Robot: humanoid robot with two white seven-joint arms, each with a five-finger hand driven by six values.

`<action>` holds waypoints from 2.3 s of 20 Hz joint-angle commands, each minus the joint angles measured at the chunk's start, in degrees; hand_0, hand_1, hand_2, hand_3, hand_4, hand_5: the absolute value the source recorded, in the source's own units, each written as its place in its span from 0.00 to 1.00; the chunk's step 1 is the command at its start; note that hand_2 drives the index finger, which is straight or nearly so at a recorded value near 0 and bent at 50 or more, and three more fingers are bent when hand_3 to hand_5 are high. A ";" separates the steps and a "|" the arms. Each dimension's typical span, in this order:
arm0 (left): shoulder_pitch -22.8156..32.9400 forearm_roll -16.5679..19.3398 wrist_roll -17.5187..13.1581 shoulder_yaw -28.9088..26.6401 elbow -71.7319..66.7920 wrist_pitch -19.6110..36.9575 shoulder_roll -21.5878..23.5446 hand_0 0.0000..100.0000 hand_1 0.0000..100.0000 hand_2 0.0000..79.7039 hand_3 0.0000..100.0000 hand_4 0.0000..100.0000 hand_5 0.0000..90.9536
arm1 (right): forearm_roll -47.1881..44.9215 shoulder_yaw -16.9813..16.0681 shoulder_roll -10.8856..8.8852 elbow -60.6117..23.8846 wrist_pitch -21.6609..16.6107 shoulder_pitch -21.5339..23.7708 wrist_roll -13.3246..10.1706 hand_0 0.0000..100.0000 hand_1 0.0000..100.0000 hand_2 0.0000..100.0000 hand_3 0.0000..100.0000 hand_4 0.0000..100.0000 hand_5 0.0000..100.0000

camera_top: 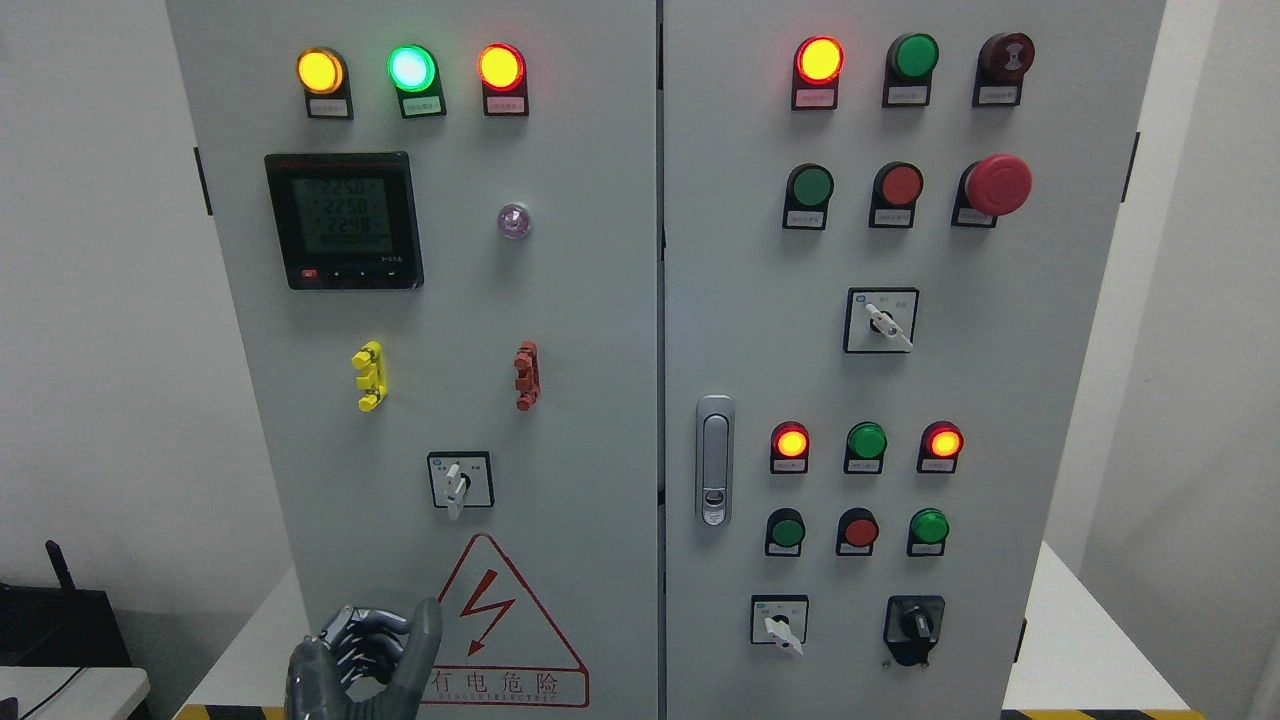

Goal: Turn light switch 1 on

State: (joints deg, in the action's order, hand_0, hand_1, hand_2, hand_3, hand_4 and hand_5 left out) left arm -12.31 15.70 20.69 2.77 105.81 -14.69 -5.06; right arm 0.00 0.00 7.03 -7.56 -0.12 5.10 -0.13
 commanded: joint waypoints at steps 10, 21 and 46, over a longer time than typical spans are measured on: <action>-5.53 0.29 2.34 2.76 -0.70 -5.08 -0.74 0.04 0.46 0.78 0.87 0.87 0.80 | -1.49 1.14 0.00 0.00 0.03 0.00 0.04 0.12 0.39 0.00 0.00 0.00 0.00; -9.75 0.65 3.48 3.12 -0.96 -8.60 -0.91 0.05 0.47 0.78 0.88 0.87 0.81 | -1.49 1.14 0.00 0.00 0.03 0.00 0.04 0.12 0.39 0.00 0.00 0.00 0.00; -11.86 1.96 4.97 3.03 -3.25 -9.12 -1.00 0.06 0.53 0.75 0.86 0.86 0.80 | -1.49 1.14 0.00 0.00 0.03 0.00 0.04 0.12 0.39 0.00 0.00 0.00 0.00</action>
State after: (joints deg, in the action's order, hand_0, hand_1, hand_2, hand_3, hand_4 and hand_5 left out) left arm -23.74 17.86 25.54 5.73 103.59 -23.74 -6.03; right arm 0.00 0.00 7.03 -7.56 -0.12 5.10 -0.13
